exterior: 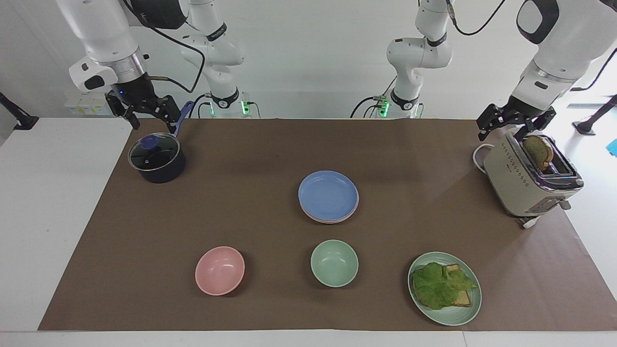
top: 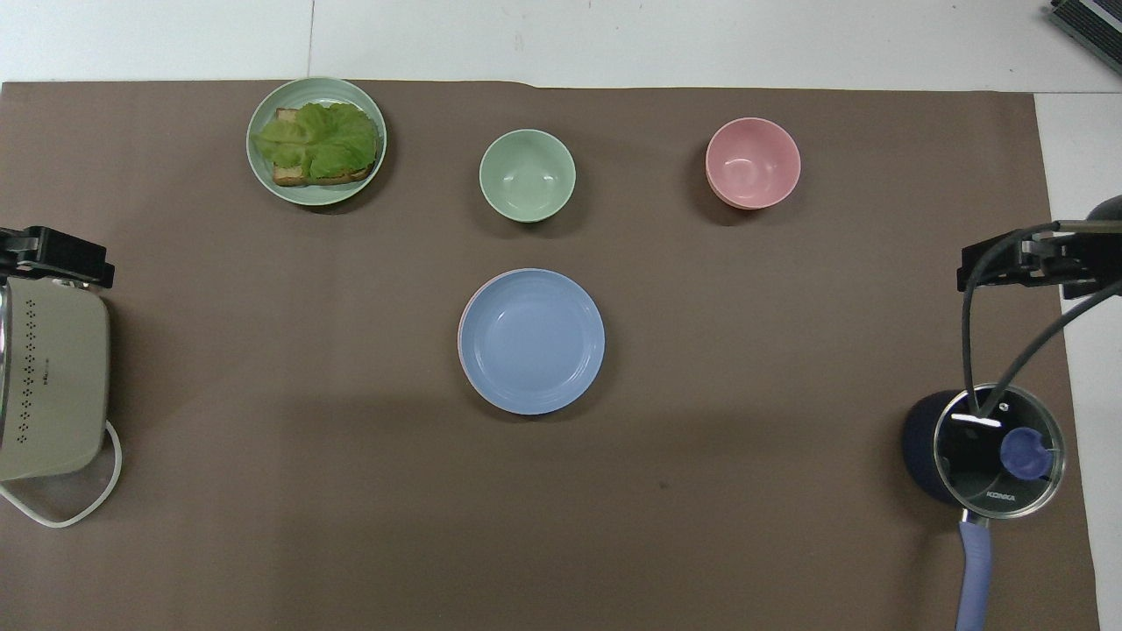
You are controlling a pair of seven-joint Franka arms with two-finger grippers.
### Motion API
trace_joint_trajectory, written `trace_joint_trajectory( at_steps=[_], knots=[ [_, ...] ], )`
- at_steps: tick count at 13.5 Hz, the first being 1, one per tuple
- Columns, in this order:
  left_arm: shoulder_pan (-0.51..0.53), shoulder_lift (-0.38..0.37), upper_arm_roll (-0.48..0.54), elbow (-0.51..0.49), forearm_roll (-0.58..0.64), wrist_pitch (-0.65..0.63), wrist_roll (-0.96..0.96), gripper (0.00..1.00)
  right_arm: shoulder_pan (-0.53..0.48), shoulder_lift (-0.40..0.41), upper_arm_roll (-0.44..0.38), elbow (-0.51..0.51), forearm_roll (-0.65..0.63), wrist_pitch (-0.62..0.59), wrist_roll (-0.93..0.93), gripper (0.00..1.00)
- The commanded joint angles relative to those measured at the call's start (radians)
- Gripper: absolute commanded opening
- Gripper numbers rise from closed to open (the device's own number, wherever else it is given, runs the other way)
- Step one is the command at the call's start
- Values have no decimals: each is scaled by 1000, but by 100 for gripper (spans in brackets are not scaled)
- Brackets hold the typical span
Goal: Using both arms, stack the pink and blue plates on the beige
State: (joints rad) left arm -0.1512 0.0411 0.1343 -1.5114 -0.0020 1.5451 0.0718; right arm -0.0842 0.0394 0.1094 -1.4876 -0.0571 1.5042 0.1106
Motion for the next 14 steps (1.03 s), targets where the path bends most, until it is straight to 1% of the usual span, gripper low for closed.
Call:
trace_joint_trajectory(
  at_steps=[1,4,8,11,14],
  knots=[
    [-5,-7,4,-1,14,-11,8,100,-2,16,16,32,-20,-30,-15,100],
    [-5,-7,2,-3,14,-11,8,100,-3,13,18,30,-1,-25,-11,100],
    [-5,-7,4,-1,14,-11,8,100,1,4,18,20,-4,-29,-9,100],
    [-5,-7,4,-3,14,-11,8,100,3,-15,18,-8,-4,-29,-11,100],
    [-5,-7,4,-3,14,-11,8,100,3,-15,19,-8,-4,-29,-11,100]
  ],
)
